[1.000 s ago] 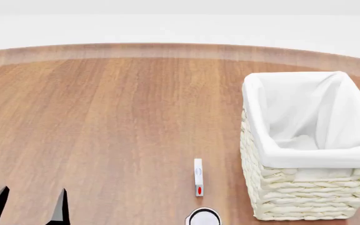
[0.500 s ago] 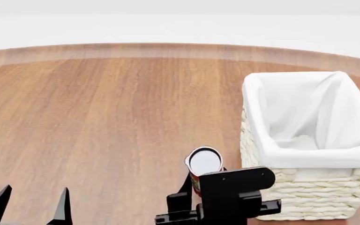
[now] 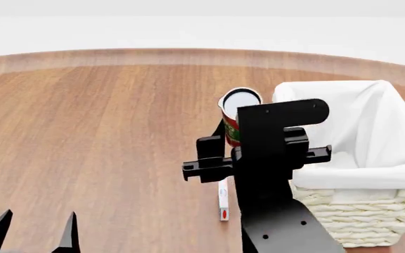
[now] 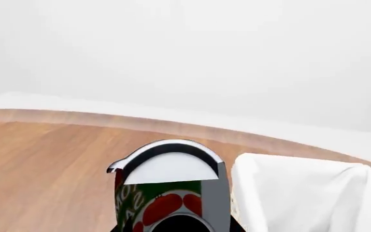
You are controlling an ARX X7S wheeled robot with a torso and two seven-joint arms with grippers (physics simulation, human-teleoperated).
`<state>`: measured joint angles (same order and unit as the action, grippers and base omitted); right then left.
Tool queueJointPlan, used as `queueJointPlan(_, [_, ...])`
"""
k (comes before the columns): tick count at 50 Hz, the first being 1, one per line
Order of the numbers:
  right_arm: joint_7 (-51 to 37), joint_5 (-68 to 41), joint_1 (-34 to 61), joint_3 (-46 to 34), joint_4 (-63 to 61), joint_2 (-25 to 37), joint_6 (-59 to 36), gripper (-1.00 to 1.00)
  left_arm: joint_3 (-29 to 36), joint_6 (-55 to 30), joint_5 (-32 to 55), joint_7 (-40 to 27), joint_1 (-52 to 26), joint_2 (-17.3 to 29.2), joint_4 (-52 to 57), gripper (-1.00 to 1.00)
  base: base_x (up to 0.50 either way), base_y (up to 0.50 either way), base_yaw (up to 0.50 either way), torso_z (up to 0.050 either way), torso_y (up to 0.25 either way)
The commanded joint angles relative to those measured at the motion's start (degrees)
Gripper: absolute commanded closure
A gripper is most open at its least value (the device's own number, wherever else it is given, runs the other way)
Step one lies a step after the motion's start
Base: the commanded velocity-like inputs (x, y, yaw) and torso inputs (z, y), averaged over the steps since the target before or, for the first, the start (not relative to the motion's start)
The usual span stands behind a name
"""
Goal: Pick up the tomato sauce, and put it in the basket.
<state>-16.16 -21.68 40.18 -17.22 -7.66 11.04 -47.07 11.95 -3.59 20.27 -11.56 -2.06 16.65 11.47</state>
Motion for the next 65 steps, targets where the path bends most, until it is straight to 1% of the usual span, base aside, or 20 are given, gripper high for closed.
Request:
queueJointPlan(1, [1.3, -0.4, 7.8, 2.5, 3.4, -0.6, -3.1, 1.00, -0.3, 0.8, 0.4, 0.2, -0.4, 0.1, -1.5, -1.00, 0.00, 0.00, 0.00, 0.000, 0.000])
queueJointPlan(12, [2.4, -0.8, 16.3, 4.1, 11.6, -0.7, -3.6, 1.00, -0.2, 1.5, 0.6, 0.2, -0.2, 0.2, -2.0, -1.00, 0.00, 0.00, 0.00, 0.000, 0.000])
queueJointPlan(13, [3.2, -0.3, 18.2, 4.0, 15.4, -0.6, -2.5, 1.00, -0.4, 1.6, 1.0, 0.3, -0.2, 0.2, -2.1, -1.00, 0.00, 0.00, 0.00, 0.000, 0.000])
queueJointPlan(17, [3.8, 0.1, 20.3, 4.0, 18.6, -0.3, -1.6, 1.00, -0.1, 1.9, 0.7, 0.4, -0.4, 0.1, -2.8, -1.00, 0.00, 0.00, 0.00, 0.000, 0.000])
queueJointPlan(21, [4.3, 1.4, 23.6, 3.8, 26.0, -0.4, 0.9, 1.00, 0.0, 2.1, 0.8, 0.5, -0.4, 0.0, -3.2, -1.00, 0.00, 0.00, 0.00, 0.000, 0.000])
queueJointPlan(28, [4.1, 2.4, 28.0, 4.8, 33.9, -0.2, 3.2, 1.00, 0.2, 2.2, 0.9, 0.5, -0.5, 0.1, -3.6, -1.00, 0.00, 0.00, 0.00, 0.000, 0.000])
queueJointPlan(45, [4.4, 4.5, 34.4, 5.1, 50.3, 0.0, 9.8, 1.00, 0.5, 2.1, 1.1, 0.2, -0.4, 0.4, -3.2, -1.00, 0.00, 0.00, 0.00, 0.000, 0.001])
queueJointPlan(50, [4.8, 5.0, 37.2, 5.8, 60.3, -0.3, 14.1, 1.00, 0.6, 2.6, 1.2, 0.3, -0.5, 0.3, -3.8, -1.00, 0.00, 0.00, 0.00, 0.000, 0.000])
queueJointPlan(58, [6.4, 6.5, 44.2, 6.1, 82.2, -1.5, 23.4, 1.00, 0.5, 2.8, 1.4, 0.2, -0.4, 0.6, -3.7, -1.00, 0.00, 0.00, 0.00, 0.000, 0.000])
queueJointPlan(65, [6.0, 8.5, 43.2, 7.4, 82.6, -1.4, 20.9, 1.00, 0.6, 3.4, 1.4, 0.3, -0.2, 0.5, -4.4, -1.00, 0.00, 0.00, 0.00, 0.000, 0.000])
